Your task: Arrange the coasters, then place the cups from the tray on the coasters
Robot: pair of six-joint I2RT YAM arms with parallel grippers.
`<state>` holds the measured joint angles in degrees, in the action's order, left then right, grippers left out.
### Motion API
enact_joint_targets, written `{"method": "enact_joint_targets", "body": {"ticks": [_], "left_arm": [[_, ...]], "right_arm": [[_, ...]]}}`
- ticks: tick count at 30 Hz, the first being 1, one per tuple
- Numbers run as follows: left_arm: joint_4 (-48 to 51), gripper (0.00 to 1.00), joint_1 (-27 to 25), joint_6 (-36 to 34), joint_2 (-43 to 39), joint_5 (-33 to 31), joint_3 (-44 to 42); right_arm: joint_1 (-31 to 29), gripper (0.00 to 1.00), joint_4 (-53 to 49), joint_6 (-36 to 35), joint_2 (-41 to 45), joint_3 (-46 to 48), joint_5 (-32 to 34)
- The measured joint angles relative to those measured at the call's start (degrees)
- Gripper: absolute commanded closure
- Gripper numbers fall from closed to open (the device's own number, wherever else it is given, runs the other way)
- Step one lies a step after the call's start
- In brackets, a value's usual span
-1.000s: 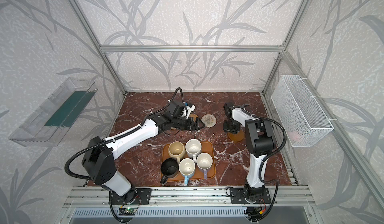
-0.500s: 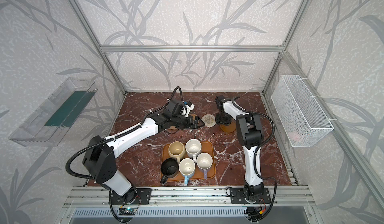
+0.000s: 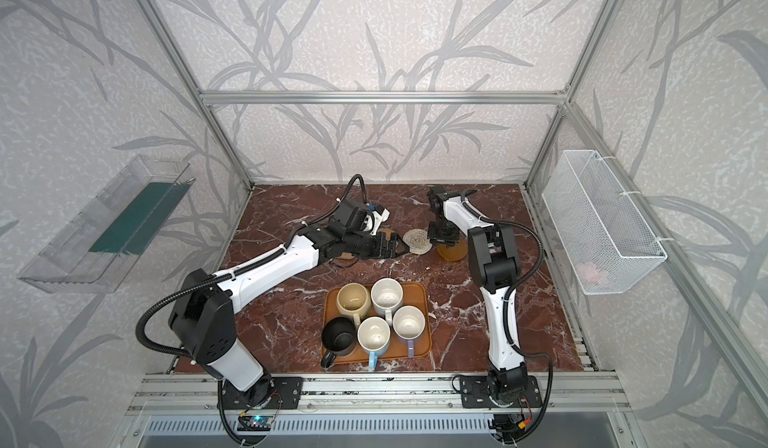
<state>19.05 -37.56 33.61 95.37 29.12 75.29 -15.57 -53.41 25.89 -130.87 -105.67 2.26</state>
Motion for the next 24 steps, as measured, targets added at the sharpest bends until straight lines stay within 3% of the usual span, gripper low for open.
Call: {"method": "enact_joint_targets", "body": {"ticks": [24], "left_arm": [[-0.2,0.01,1.3,0.7,0.0,0.6,0.1]], "right_arm": [[0.2,0.54,1.0,-0.9,-0.5,-1.2,-0.9]]}}
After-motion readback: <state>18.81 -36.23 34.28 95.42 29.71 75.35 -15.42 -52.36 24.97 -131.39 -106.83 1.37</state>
